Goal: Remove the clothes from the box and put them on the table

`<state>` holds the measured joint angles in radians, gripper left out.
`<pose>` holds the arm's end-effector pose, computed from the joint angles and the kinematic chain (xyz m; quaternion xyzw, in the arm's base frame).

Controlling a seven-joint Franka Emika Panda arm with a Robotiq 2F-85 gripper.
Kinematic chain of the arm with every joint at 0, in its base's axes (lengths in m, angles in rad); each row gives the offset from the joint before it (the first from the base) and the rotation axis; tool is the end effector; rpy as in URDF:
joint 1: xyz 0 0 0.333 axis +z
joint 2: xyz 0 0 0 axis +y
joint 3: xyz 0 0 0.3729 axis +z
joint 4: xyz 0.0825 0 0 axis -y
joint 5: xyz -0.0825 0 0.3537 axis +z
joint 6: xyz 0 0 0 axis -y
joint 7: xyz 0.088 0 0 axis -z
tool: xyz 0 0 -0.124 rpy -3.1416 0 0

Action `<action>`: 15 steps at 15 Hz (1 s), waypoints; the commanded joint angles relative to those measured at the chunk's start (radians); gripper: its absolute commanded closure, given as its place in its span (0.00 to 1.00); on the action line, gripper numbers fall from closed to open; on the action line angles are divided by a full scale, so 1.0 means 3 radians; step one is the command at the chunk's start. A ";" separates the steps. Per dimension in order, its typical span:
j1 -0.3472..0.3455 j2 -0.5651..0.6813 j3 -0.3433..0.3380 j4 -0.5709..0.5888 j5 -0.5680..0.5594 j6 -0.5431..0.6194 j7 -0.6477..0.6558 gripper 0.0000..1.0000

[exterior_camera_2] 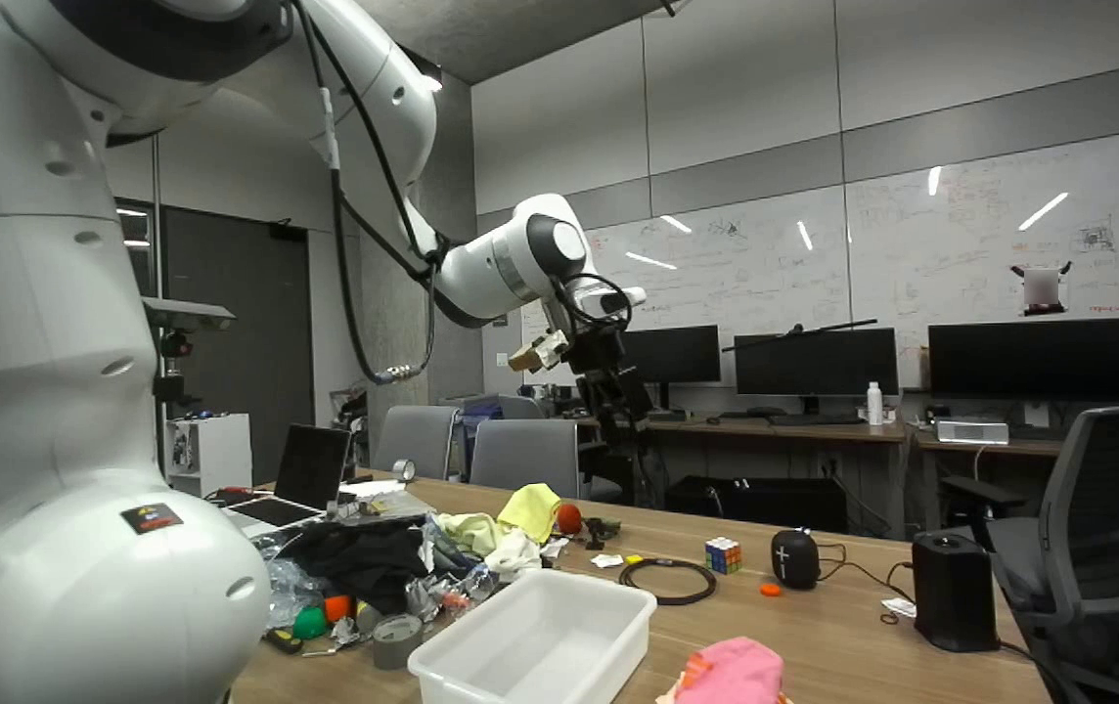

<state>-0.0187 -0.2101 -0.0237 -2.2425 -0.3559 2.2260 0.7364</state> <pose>0.4667 -0.0361 0.5289 0.9422 -0.2852 0.1399 0.1064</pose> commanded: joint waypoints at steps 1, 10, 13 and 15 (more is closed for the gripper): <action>-0.0018 -0.0323 -0.0044 -0.0212 0.0306 0.0052 -0.0885 0.00; 0.0060 -0.0407 -0.0222 -0.0088 0.0930 -0.0350 -0.2919 0.00; 0.0046 -0.0306 -0.0244 0.0105 0.1016 -0.0838 -0.3314 0.00; 0.0028 -0.0258 -0.0235 0.0209 0.0984 -0.0988 -0.3406 0.00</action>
<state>-0.0157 -0.3167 -0.0862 -2.2521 -0.0773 2.0114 -0.2158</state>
